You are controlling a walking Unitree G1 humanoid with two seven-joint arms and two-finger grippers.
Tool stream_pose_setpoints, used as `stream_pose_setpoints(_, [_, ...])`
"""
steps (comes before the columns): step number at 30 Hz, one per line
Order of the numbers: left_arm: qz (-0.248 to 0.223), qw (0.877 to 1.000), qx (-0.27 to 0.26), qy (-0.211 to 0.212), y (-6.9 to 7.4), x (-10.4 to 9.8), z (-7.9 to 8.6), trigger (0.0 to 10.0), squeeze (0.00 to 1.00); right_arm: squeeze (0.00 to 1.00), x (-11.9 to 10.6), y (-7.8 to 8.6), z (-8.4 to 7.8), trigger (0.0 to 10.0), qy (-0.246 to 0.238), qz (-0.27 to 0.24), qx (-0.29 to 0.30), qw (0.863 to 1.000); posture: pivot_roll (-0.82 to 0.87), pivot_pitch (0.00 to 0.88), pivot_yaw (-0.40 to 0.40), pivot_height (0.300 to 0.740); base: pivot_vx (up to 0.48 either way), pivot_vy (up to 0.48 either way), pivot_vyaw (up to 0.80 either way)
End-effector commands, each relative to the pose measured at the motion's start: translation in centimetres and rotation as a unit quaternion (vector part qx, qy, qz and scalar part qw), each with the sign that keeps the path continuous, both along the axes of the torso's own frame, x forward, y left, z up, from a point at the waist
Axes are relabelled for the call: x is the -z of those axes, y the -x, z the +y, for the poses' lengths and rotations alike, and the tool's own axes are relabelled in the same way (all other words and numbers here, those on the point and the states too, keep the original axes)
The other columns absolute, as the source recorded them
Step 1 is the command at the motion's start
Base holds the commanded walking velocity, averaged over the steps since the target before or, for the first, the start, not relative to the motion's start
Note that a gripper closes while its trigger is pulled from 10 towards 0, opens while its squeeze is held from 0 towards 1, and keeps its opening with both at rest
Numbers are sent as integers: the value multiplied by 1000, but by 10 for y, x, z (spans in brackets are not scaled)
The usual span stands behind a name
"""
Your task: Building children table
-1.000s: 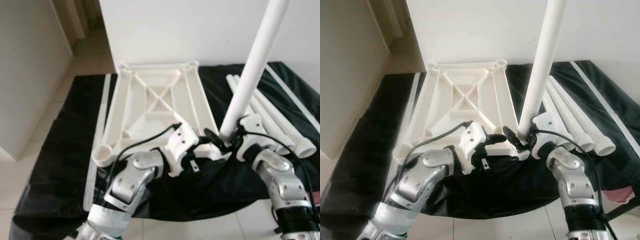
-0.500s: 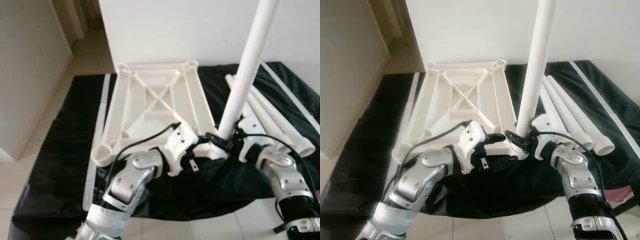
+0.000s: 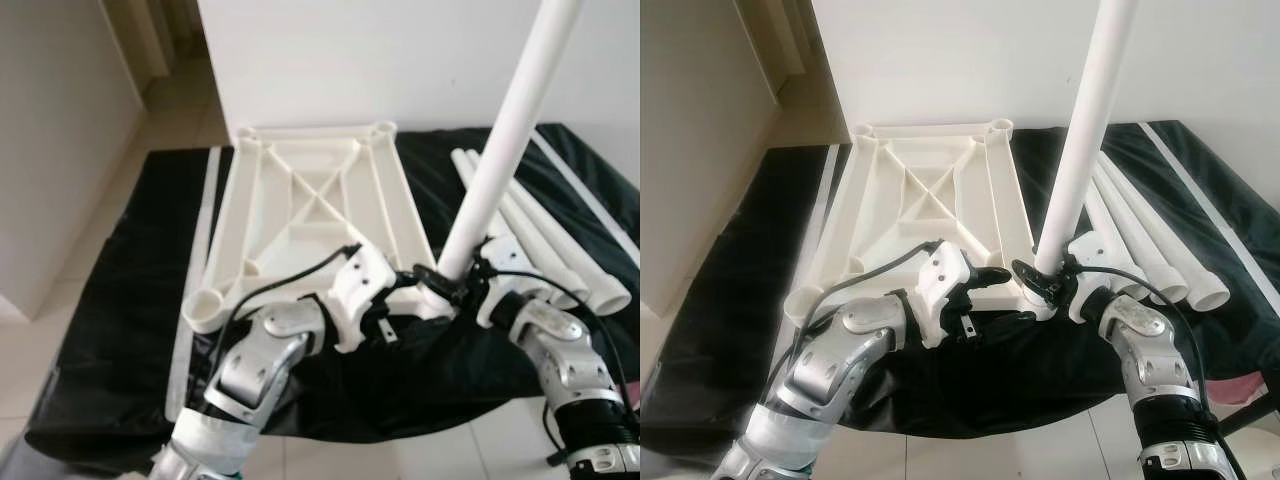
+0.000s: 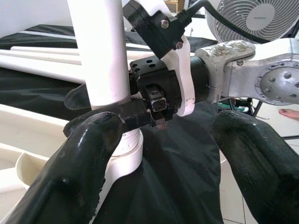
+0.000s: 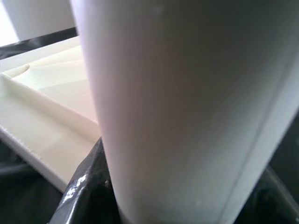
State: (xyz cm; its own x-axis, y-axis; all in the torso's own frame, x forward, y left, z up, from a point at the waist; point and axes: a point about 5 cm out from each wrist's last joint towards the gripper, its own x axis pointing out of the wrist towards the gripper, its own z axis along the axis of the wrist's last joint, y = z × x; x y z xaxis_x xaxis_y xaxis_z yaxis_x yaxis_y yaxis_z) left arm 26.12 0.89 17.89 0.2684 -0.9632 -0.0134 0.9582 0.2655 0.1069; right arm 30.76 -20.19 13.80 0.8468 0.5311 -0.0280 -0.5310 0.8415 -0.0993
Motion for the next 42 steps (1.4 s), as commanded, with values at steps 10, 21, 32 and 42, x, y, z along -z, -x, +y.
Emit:
stream_pose_setpoints(10, [4,1000,-8,1,0,0,1,10000,0,0,2,2,23,10000,-49,31,150,987,-109,47,34,740,0,0,0])
stream_pose_setpoints(21, [5,1000,-10,2,1,1,1,10000,0,0,6,18,53,10000,-102,46,338,934,-98,44,24,740,0,0,0])
stream_pose_setpoints(32, [4,1000,-9,2,1,0,1,10000,0,0,3,22,66,10000,-105,51,329,937,-103,42,29,740,0,0,0])
stream_pose_setpoints(42, [3,1000,-5,1,0,0,0,10000,0,0,-1,24,66,10000,-110,49,347,930,-104,39,30,740,0,0,0])
